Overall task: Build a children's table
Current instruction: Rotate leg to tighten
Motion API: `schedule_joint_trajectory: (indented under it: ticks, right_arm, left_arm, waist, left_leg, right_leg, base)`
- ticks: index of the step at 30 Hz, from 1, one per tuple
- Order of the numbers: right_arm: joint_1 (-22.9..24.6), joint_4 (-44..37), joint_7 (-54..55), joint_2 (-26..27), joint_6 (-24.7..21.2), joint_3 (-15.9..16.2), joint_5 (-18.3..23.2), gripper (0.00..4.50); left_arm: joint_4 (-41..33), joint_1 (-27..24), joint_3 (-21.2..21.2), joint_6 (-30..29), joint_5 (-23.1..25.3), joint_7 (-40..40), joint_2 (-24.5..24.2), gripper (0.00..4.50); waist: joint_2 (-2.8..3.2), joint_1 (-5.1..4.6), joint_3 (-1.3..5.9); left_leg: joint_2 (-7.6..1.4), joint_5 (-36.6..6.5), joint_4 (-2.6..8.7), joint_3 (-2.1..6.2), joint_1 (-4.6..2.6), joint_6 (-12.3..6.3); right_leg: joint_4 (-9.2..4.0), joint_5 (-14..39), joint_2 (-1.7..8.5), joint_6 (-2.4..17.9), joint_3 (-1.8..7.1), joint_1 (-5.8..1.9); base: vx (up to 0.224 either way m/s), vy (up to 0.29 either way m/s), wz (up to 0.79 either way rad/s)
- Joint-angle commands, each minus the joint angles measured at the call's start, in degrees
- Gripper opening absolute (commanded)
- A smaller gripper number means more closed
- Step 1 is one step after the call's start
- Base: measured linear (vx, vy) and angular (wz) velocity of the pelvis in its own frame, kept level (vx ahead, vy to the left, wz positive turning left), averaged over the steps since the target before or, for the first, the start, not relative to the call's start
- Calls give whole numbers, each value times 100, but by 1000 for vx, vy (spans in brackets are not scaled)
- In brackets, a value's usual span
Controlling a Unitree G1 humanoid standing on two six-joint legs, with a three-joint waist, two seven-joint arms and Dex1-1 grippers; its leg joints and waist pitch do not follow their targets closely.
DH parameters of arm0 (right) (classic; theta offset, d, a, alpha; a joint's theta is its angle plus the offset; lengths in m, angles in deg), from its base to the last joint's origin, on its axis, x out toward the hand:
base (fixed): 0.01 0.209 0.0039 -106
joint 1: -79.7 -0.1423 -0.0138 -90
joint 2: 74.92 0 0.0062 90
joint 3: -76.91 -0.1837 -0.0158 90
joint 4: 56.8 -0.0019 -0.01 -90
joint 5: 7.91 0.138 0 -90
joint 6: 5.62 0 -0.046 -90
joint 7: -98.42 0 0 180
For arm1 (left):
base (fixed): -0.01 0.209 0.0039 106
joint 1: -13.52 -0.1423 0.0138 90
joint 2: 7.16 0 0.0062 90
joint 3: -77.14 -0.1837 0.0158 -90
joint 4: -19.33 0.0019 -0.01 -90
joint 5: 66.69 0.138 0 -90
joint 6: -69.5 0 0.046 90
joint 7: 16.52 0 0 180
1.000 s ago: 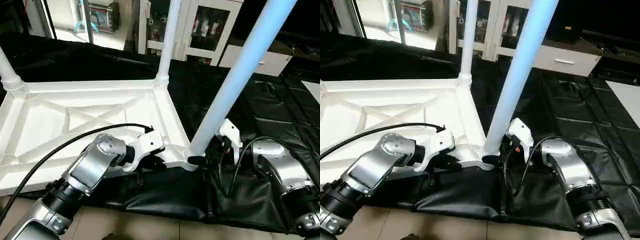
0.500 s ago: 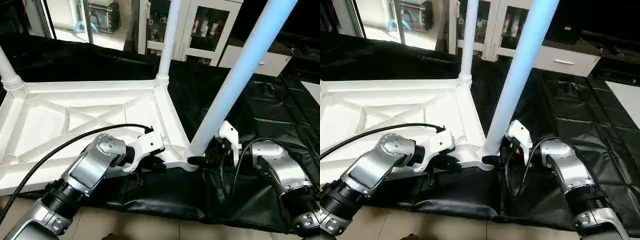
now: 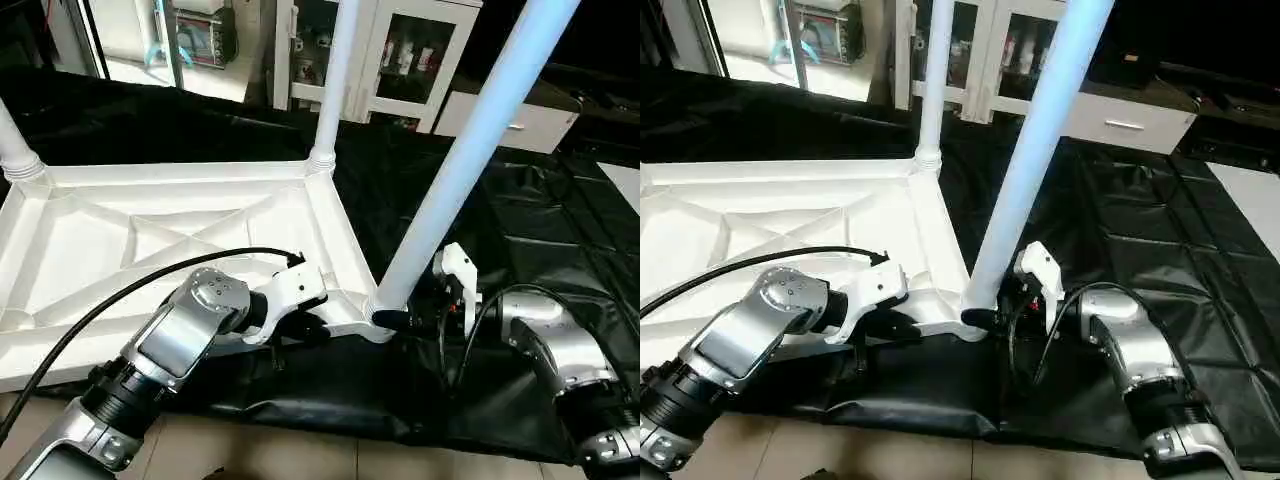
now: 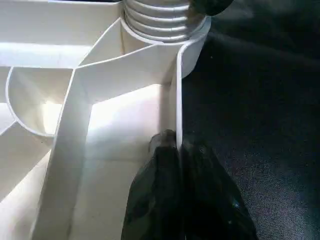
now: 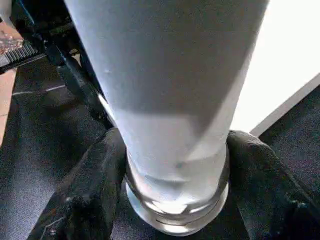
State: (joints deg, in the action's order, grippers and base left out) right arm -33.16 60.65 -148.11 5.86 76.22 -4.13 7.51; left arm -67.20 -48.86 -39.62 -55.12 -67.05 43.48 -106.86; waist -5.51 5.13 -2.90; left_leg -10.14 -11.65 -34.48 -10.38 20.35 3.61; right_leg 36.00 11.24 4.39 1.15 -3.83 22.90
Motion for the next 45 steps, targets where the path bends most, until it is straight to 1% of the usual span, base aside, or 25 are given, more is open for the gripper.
schedule_joint_trajectory:
  ticks: [1,6,8,12,13,14,15,17,19,20,21,22,23,27,28,29,30,32,34,36,38,40,41,44,45]
  right_arm:
    - [85,65,164,-31,-73,-139,-79,267]
    - [144,60,235,-25,-46,-125,-85,267]
    - [179,143,480,82,-52,-217,-80,267]
    - [110,569,1548,460,-21,-487,-199,267]
    - [110,569,1548,460,-21,-487,-199,267]
    - [45,768,2019,632,-28,-607,-228,267]
    - [0,891,2325,732,-18,-665,-265,267]
    - [-158,1227,3307,1039,-22,-813,-389,267]
    - [-395,1566,4541,1516,-176,-1070,-380,267]
    - [-421,1593,4666,1578,-201,-1105,-363,267]
    - [-526,1676,5271,1872,-297,-1220,-345,267]
    - [-565,1693,5362,2004,-361,-1255,-297,267]
    - [-623,1694,5518,2212,-416,-1272,-267,267]
    - [-764,1657,5771,2575,-460,-1069,-416,266]
    - [-764,1657,5771,2575,-460,-1069,-416,266]
    - [-811,1700,5881,2631,-426,-1028,-459,266]
    - [-851,1763,6018,2663,-358,-984,-549,266]
    - [-867,1787,6070,2684,-352,-984,-578,266]
    - [-869,1764,5974,2706,-258,-1006,-568,266]
    - [-870,1759,5959,2708,-248,-1008,-567,266]
    - [-820,1526,5702,2683,-122,-1040,-484,266]
    - [-753,1224,5459,2604,-96,-1055,-394,336]
    - [-732,1105,5361,2561,-110,-1073,-341,336]
    - [-656,725,5137,2397,-297,-1137,-185,345]
    - [-619,537,5047,2304,-348,-1129,-166,369]
  left_arm:
    - [-53,-45,-187,-52,-132,215,49,0]
    - [-51,-52,-159,-69,-120,150,58,0]
    - [27,-31,-33,-115,-146,-5,158,0]
    - [202,68,290,-252,-298,-343,490,0]
    - [202,68,290,-252,-298,-343,490,0]
    - [311,140,421,-305,-340,-510,645,0]
    - [379,187,496,-338,-365,-608,738,0]
    - [573,329,667,-414,-420,-849,979,0]
    - [831,533,847,-528,-426,-1214,1301,0]
    - [863,559,863,-536,-418,-1262,1337,0]
    - [1014,684,934,-569,-379,-1503,1523,0]
    - [1071,734,974,-594,-368,-1600,1613,0]
    - [1125,806,998,-625,-347,-1706,1732,0]
    - [1224,963,1005,-571,-279,-1911,1895,0]
    - [1224,963,1005,-571,-279,-1911,1895,0]
    - [1286,1002,1032,-554,-255,-1981,1916,0]
    - [1349,1026,1059,-550,-251,-2025,1939,0]
    - [1370,1020,1070,-544,-250,-2030,1936,0]
    - [1339,977,1088,-570,-238,-2010,1908,0]
    - [1336,973,1091,-574,-236,-2009,1907,0]
    - [1315,926,1085,-561,-231,-1971,1854,0]
    - [1292,888,1063,-543,-217,-1922,1789,0]
    - [1293,876,1042,-518,-201,-1897,1754,0]
    - [1270,826,979,-469,-173,-1795,1644,0]
    - [1260,806,956,-445,-161,-1754,1600,0]
  waist:
    - [32,8,335]
    - [34,7,331]
    - [31,9,328]
    - [27,-30,300]
    - [34,-62,293]
    - [25,-64,295]
    - [47,-90,297]
    - [37,-125,297]
    - [60,-189,310]
    - [74,-202,323]
    - [73,-211,320]
    - [80,-219,319]
    - [94,-210,344]
    - [88,-200,359]
    - [60,-206,357]
    - [76,-196,352]
    - [58,-210,330]
    - [78,-209,316]
    - [81,-213,315]
    - [80,-217,317]
    - [78,-219,319]
    - [86,-212,314]
    - [76,-201,321]
    - [79,-159,341]
    - [70,-139,356]
  left_leg:
    - [-337,-627,396,110,-31,-286]
    - [-338,-660,399,109,-36,-277]
    - [-339,-657,402,110,-32,-274]
    - [-334,-987,442,129,-31,-98]
    - [-324,-1166,461,144,-25,-20]
    - [-326,-1228,460,153,-29,1]
    - [-316,-1279,457,152,-46,45]
    - [-311,-1270,470,162,-24,85]
    - [-302,-1317,482,187,-4,197]
    - [-298,-1288,477,186,-5,209]
    - [-300,-1242,479,182,-15,218]
    - [-298,-1272,478,170,-35,223]
    - [-300,-1155,465,160,-45,189]
    - [-288,-790,452,137,-27,34]
    - [-285,-758,448,127,-23,-2]
    - [-281,-721,452,127,-20,-34]
    - [-287,-868,465,124,-27,-13]
    - [-294,-1102,482,136,-36,61]
    - [-304,-1228,494,150,-44,112]
    - [-305,-1227,496,150,-42,115]
    - [-298,-1188,492,142,-33,106]
    - [-299,-1181,492,140,-35,74]
    - [-303,-1118,485,135,-36,31]
    - [-303,-771,466,123,-34,-94]
    - [-292,-547,447,113,-16,-171]
  right_leg:
    - [-403,714,444,1346,300,-297]
    - [-409,755,442,1337,299,-289]
    - [-411,786,449,1327,302,-289]
    - [-475,1353,461,1171,294,-273]
    - [-508,1686,457,1071,283,-277]
    - [-525,1827,462,1011,280,-279]
    - [-544,1969,465,959,293,-239]
    - [-544,1995,458,927,287,-247]
    - [-551,2148,466,831,276,-248]
    - [-541,2071,466,832,283,-251]
    - [-535,1901,452,840,287,-231]
    - [-536,1849,443,849,295,-207]
    - [-491,1389,439,928,301,-222]
    - [-423,654,427,1041,298,-262]
    - [-425,604,424,1054,299,-262]
    - [-421,595,427,1065,299,-270]
    - [-455,847,430,1032,298,-256]
    - [-491,1243,441,937,298,-242]
    - [-506,1410,443,837,301,-226]
    - [-502,1379,438,831,300,-223]
    - [-496,1252,437,839,305,-224]
    - [-497,1205,436,848,309,-229]
    - [-489,1098,433,857,310,-238]
    - [-436,620,429,988,311,-266]
    - [-405,343,434,1057,314,-289]
  base:
    - [0,0,0]
    - [0,0,0]
    - [0,0,0]
    - [0,0,0]
    - [0,0,0]
    - [0,0,0]
    - [0,0,0]
    - [0,0,0]
    - [0,0,0]
    - [0,0,0]
    - [0,0,0]
    - [0,0,0]
    - [0,0,0]
    - [0,0,0]
    - [0,0,0]
    - [0,0,0]
    - [0,0,0]
    - [0,0,0]
    - [0,0,0]
    - [0,0,0]
    - [0,0,0]
    - [0,0,0]
    - [0,0,0]
    - [0,0,0]
    - [0,0,0]
